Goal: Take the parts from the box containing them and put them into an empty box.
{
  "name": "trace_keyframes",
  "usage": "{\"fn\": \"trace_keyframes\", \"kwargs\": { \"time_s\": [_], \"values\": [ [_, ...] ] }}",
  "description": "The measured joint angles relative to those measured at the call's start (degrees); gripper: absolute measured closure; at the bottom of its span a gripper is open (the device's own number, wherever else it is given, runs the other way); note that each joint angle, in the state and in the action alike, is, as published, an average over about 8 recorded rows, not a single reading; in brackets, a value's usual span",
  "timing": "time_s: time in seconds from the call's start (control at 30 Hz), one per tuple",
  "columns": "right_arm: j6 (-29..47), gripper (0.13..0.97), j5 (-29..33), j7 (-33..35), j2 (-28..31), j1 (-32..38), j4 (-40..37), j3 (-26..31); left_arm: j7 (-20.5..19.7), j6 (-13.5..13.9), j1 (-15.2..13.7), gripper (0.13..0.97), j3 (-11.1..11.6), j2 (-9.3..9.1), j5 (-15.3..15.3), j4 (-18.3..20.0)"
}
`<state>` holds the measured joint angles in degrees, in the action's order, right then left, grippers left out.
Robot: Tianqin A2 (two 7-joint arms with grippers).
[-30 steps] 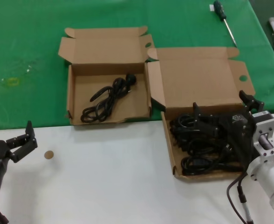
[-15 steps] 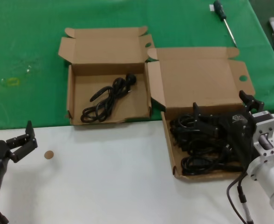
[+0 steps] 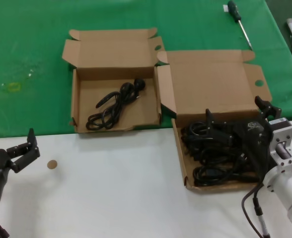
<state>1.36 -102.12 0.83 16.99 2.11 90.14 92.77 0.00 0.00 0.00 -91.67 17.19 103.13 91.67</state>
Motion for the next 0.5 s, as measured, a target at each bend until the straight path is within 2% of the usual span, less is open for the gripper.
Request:
{"fn": "trace_keyframes", "kwargs": {
  "time_s": [0.5],
  "values": [
    [0.0, 0.129, 0.0, 0.0, 0.0, 0.0, 0.0, 0.0, 0.0, 0.0, 0.0, 0.132, 0.0, 0.0, 0.0, 0.0]
  ]
}}
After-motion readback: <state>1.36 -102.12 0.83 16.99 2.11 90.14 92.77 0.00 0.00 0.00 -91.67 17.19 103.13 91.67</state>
